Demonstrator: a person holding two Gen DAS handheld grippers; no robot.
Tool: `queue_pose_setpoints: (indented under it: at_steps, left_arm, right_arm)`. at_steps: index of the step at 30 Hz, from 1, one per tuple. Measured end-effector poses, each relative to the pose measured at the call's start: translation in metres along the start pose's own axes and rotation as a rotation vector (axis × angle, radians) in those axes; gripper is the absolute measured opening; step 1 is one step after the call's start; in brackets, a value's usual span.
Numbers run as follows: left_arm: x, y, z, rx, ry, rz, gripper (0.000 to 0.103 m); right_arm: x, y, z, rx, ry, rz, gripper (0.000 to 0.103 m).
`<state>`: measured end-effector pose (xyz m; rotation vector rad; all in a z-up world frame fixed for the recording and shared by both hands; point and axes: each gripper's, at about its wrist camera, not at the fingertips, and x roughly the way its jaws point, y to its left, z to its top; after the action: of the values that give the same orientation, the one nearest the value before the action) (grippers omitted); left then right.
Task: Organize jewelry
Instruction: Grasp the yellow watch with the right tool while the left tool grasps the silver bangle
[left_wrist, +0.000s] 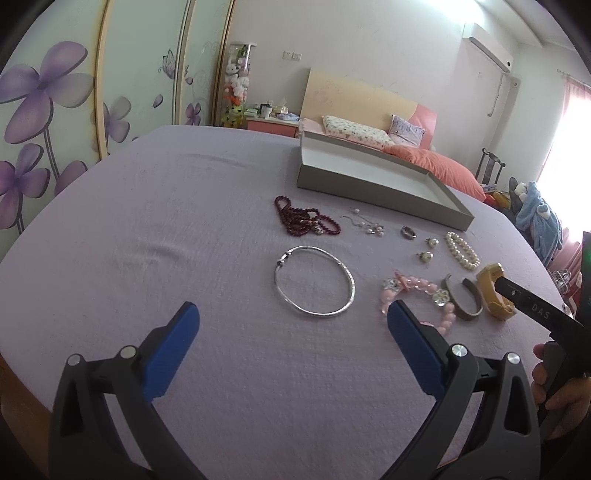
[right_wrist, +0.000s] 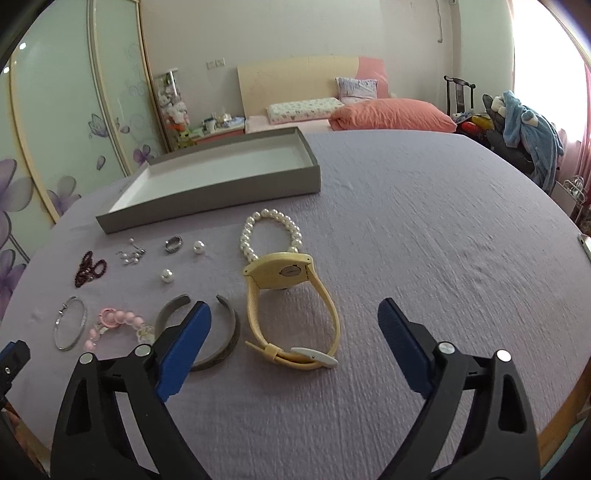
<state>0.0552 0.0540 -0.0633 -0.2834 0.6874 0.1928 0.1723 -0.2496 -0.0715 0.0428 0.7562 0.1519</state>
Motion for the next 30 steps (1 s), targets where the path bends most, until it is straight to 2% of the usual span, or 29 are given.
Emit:
queue_pose_setpoints:
  at_steps: [4,7,12,14,16,18,28,30]
  left_arm:
    - [0.006,0.002,0.002,0.001,0.013,0.009,0.101]
    - [0.01,0.003,0.004,-0.001,0.024,0.009,0.101]
    - [0.018,0.001,0.009,0.015,0.044,0.007,0.101]
    - [0.023,-0.001,0.011,0.027,0.055,0.015,0.101]
    - [0.028,-0.005,0.014,0.047,0.068,0.023,0.101]
    - [0.034,-0.009,0.017,0.067,0.088,0.035,0.101]
    - [0.071,-0.024,0.028,0.163,0.198,0.062,0.101]
    - [0.077,-0.026,0.028,0.177,0.218,0.059,0.094]
  right_arm:
    - [0.009,-0.002,-0.001,0.0,0.052,-0.016,0.077]
    - [0.012,-0.003,-0.002,0.002,0.076,-0.019,0.07]
    - [0.014,-0.002,-0.003,0.004,0.092,-0.012,0.065]
    - [0.016,0.0,-0.001,-0.003,0.089,0.002,0.057]
    - [0.015,0.001,0.0,-0.003,0.081,0.017,0.042]
    - [0.014,0.0,0.001,0.016,0.073,0.044,0.038]
    - [0.007,-0.01,0.007,0.062,0.042,0.099,0.038]
    - [0.008,-0.011,0.008,0.067,0.042,0.102,0.038]
